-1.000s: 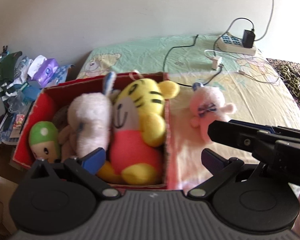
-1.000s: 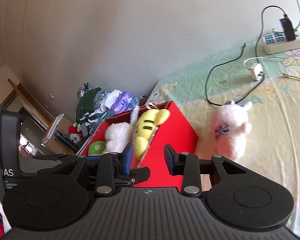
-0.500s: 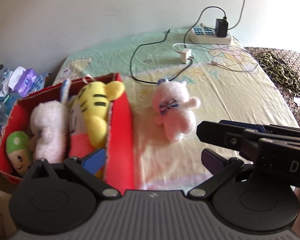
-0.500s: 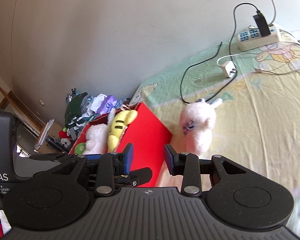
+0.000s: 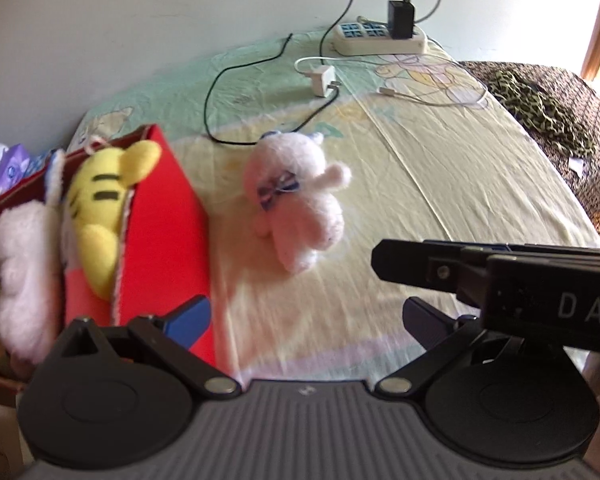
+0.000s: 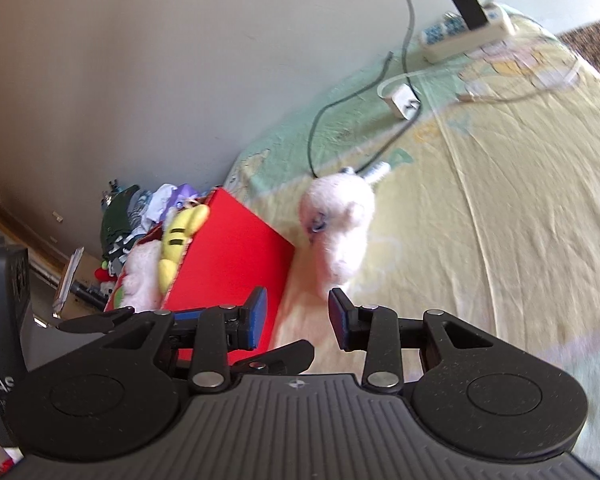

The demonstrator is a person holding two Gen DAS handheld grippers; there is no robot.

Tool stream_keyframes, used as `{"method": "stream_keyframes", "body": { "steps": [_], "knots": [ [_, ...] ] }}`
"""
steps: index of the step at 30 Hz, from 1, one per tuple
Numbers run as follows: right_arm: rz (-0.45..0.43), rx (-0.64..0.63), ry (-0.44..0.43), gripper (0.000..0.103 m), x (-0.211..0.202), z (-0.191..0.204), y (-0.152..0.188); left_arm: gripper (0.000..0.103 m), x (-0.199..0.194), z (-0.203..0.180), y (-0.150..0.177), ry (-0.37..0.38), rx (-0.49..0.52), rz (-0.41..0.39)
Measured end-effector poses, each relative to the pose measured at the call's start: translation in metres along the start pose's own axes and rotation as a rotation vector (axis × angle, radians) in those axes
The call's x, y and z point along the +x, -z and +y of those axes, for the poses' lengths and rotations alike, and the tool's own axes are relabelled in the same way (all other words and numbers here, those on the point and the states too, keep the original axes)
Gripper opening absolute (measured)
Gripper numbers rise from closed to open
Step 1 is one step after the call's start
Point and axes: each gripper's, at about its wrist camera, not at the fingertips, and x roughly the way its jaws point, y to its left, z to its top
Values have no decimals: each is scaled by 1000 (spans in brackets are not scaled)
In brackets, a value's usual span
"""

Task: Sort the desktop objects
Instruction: 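Withdraw both grippers from the box toward the pink bunny, then grasp the pink bunny with the bow using both grippers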

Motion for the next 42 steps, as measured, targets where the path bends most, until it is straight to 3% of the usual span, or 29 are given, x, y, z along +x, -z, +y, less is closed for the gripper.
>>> {"method": "stream_keyframes", "body": {
  "steps": [13, 18, 23, 26, 29, 42],
  "knots": [
    [43, 112, 0, 41, 30, -29, -16, 102, 40, -8, 7, 7, 96, 27],
    [84, 154, -33, 44, 53, -36, -30, 102, 49, -7, 9, 47, 117, 20],
    [131, 117, -19, 49, 80, -29, -38, 102, 56, -15, 14, 84, 170, 15],
    [147, 120, 4, 46, 94, -31, -40, 102, 62, -14, 16, 85, 182, 24],
    [173, 134, 18, 36, 104, -35, -41, 102, 67, -7, 14, 93, 155, 42],
    [178, 174, -2, 31, 64, -48, -25, 102, 50, -8, 22, 163, 156, 22]
  ]
}}
